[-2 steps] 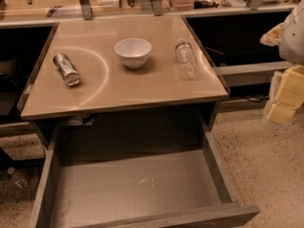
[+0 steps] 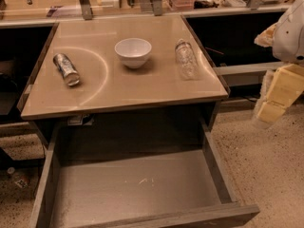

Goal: Place redbull can into top drawer

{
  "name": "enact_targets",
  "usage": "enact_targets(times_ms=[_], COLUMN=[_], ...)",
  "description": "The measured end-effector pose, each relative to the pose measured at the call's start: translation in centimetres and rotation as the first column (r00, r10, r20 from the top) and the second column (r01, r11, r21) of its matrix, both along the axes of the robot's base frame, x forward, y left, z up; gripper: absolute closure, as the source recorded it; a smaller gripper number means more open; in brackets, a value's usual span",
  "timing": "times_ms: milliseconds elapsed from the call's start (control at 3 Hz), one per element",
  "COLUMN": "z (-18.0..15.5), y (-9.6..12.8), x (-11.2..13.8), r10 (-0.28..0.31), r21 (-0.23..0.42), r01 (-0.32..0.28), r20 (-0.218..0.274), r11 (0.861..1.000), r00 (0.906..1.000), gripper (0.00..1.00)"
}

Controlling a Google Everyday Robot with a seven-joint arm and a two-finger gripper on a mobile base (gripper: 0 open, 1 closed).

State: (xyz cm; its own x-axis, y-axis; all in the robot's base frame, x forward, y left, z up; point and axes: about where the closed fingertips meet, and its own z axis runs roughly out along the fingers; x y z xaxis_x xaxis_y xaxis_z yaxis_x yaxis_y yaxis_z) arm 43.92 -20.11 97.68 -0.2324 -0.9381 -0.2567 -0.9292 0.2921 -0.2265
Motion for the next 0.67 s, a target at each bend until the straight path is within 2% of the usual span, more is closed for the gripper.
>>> enact_targets(times_ms=[333,667], z=[0.6,1.4], y=[4.7,10.0], x=[0.8,2.7], r10=[0.044,0.102], r21=[0.048,0.060], r01=[-0.044,-0.099], r20=[-0.016,-0.032], r11=[0.998,0.993], r00=[0.9989,0.9943], gripper=[0.00,0.00])
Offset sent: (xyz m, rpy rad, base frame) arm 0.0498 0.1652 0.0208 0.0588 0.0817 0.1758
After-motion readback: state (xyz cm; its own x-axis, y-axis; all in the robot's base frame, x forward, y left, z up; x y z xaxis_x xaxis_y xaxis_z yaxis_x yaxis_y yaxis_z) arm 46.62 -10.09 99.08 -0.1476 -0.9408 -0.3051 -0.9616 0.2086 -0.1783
